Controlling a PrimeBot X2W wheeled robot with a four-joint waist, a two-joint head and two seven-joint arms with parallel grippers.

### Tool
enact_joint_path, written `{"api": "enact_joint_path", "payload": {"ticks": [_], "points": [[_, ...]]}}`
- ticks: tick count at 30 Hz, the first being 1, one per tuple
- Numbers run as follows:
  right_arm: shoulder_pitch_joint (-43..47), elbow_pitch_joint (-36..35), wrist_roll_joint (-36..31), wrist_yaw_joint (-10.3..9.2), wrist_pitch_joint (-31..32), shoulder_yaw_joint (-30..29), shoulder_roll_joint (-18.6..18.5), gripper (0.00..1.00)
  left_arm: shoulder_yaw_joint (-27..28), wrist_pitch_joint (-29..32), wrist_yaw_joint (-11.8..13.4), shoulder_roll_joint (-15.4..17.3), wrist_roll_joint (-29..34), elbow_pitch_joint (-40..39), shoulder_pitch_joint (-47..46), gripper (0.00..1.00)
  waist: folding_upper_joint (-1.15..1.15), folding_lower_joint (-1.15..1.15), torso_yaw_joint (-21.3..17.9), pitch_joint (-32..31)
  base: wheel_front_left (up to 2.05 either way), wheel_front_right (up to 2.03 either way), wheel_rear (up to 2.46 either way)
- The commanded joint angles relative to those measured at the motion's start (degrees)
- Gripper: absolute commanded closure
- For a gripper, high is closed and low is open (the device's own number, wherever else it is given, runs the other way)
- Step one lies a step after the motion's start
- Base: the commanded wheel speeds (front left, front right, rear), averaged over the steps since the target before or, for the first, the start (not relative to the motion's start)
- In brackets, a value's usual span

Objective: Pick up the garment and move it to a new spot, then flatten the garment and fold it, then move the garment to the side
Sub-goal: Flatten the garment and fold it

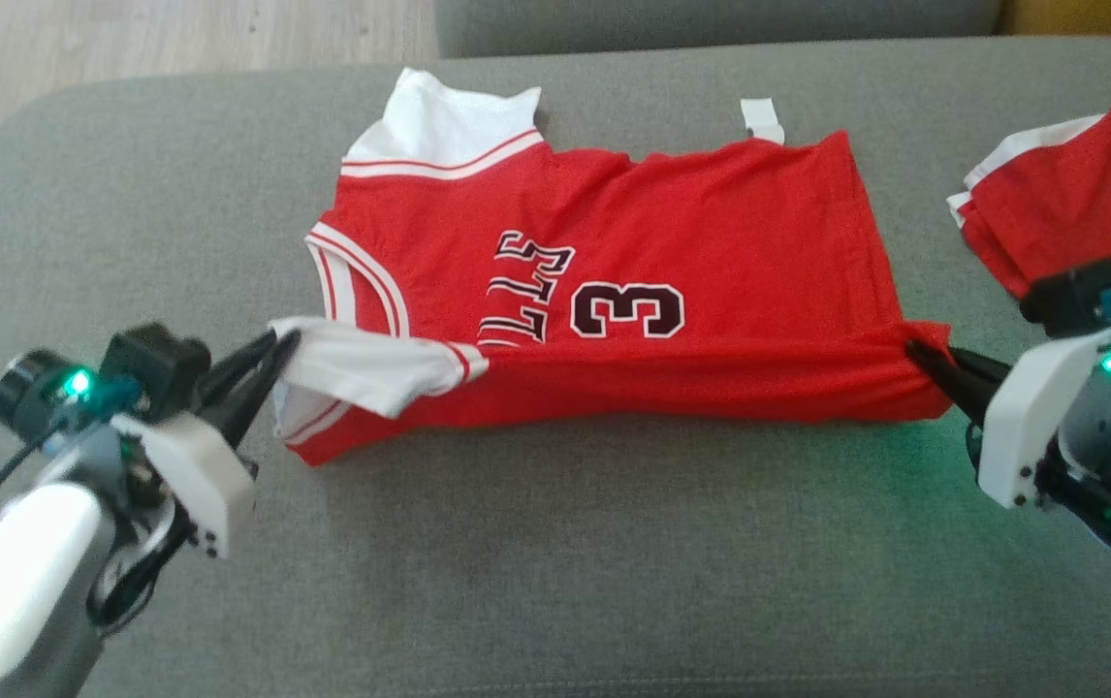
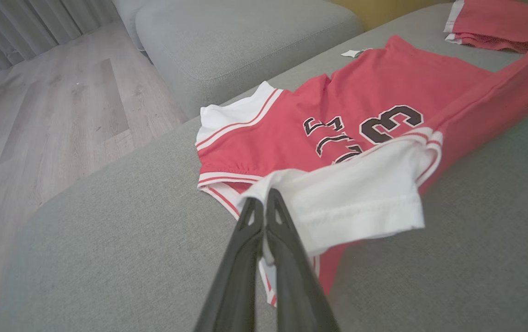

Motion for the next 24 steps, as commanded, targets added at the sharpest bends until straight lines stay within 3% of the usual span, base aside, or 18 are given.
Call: {"api": "enact_joint_path", "payload": {"ticks": [1, 23, 24], "points": [[-1.68, -1.11, -0.46, -0.05, -0.05, -0.45, -0.89, 1.00, 2.63, 0.06, -0.03, 1.83, 0.38, -0.79, -4.22, 1.00, 0.00, 0.00, -0.12, 0.69, 0.00, 0.00, 0.00], [-10.11, 5.77, -2.38, -0.05, 1.90, 4.81, 1.63, 1.00, -12.75, -2.61, -0.84, -1.76, -1.34, 18.13, -21.31, 1.00, 0.00, 0.00, -1.36, 6.23, 0.00, 0.00, 0.00], [-10.42, 6.27, -2.44, -0.05, 1.62, 4.80, 1.82, 1.00, -13.23, -2.81, -0.85, -2.02, -1.60, 19.05, -21.79, 0.82, 0.00, 0.00, -1.39, 6.34, 0.00, 0.00, 0.00]]}}
